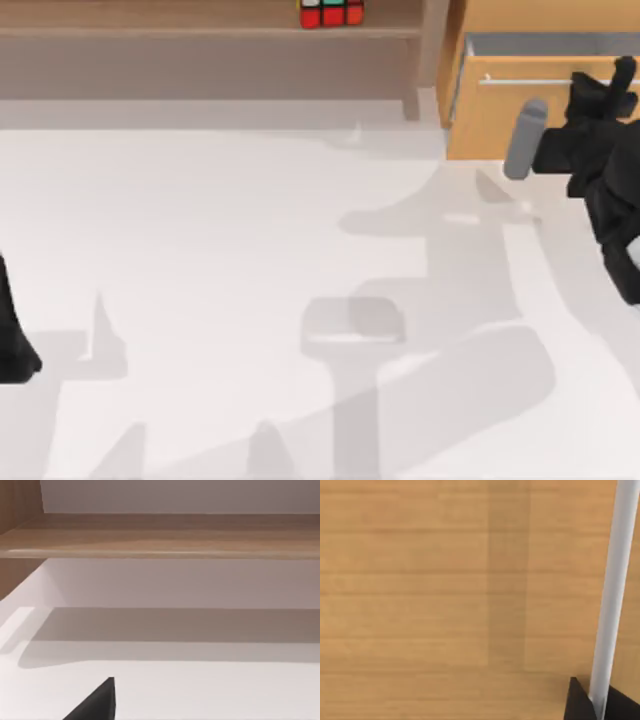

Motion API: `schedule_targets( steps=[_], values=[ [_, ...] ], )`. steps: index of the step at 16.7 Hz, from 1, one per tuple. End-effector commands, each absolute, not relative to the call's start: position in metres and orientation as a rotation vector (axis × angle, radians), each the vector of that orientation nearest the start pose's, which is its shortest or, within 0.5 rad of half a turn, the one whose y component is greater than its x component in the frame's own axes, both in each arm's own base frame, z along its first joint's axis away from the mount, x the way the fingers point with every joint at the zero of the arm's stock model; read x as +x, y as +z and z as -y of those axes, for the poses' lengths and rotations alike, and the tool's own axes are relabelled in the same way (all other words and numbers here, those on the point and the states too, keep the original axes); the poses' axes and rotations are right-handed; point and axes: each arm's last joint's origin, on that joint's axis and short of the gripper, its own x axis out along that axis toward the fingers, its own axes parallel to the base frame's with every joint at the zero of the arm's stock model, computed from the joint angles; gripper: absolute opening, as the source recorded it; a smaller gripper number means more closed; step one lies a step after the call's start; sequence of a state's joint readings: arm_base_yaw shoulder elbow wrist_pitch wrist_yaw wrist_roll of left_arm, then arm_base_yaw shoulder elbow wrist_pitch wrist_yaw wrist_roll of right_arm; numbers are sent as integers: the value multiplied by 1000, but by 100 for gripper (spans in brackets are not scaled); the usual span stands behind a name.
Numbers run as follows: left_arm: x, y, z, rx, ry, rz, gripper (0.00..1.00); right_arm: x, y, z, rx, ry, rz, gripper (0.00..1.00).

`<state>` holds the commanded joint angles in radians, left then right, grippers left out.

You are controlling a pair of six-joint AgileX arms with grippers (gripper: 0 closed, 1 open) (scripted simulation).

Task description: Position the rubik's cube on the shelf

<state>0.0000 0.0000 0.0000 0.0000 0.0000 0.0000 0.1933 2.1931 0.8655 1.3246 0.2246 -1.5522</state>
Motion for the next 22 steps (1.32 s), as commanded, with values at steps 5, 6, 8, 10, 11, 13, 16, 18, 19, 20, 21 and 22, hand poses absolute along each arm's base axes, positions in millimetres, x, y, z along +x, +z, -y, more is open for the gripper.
schedule_targets(
  steps=[5,6,8,10,11,13,16,18,19,20,21,22],
  values=[
    [106,160,1,0,0,0,100,419,87,-72,-1566,4,-15,0],
    [106,160,1,0,0,0,100,425,87,-72,-1566,5,-15,0],
    [106,160,1,0,0,0,100,435,88,-71,-1565,4,-13,0],
    [106,160,1,0,0,0,100,439,88,-71,-1565,3,-12,0],
    [106,160,1,0,0,0,100,439,88,-71,-1565,3,-12,0],
    [106,160,1,0,0,0,100,439,88,-71,-1565,3,-12,0],
    [106,160,1,0,0,0,100,439,88,-71,-1565,3,-12,23],
    [106,160,1,0,0,0,100,439,88,-71,-1565,3,-12,38],
    [106,160,1,0,0,0,100,439,88,-71,-1565,3,-12,45],
    [106,160,1,0,0,0,100,439,88,-71,-1565,3,-12,53],
    [106,160,1,0,0,0,100,439,88,-71,-1565,3,-12,60],
    [106,160,1,0,0,0,100,439,88,-71,-1565,3,-12,68]
  ],
)
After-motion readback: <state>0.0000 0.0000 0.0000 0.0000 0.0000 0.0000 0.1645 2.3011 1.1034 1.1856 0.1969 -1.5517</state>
